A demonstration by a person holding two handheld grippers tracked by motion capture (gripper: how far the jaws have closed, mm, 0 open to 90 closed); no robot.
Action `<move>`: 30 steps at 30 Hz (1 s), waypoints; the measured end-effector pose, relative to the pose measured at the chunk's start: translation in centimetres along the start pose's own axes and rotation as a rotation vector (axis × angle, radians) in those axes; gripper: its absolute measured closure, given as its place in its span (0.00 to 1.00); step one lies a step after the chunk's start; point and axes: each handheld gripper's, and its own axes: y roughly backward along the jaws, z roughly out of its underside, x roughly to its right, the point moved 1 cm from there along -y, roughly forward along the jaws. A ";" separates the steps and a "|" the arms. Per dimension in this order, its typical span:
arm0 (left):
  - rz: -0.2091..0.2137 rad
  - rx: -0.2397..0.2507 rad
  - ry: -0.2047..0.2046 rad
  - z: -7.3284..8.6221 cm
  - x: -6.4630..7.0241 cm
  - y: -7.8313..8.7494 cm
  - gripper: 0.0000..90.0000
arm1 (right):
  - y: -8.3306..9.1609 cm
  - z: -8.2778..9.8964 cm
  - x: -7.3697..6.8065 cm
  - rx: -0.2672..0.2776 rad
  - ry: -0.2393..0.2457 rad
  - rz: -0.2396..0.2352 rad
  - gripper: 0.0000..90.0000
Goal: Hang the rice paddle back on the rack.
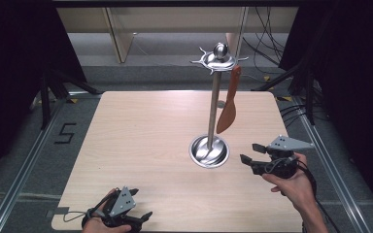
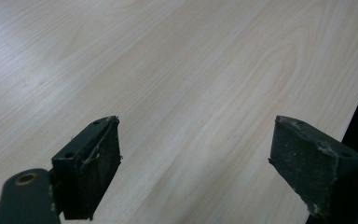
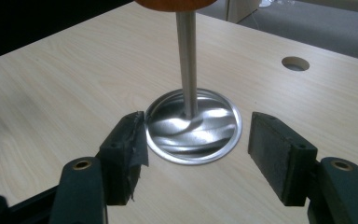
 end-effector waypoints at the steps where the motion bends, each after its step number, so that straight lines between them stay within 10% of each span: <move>1: -0.012 -0.004 -0.007 0.0 -0.1 0.0 0.17 | 0.1 0.0 0.2 -0.020 0.022 0.003 0.42; 30: -0.009 0.001 -0.005 0.0 0.0 0.0 0.17 | 0.3 2.0 -0.2 -0.067 -0.003 0.004 0.40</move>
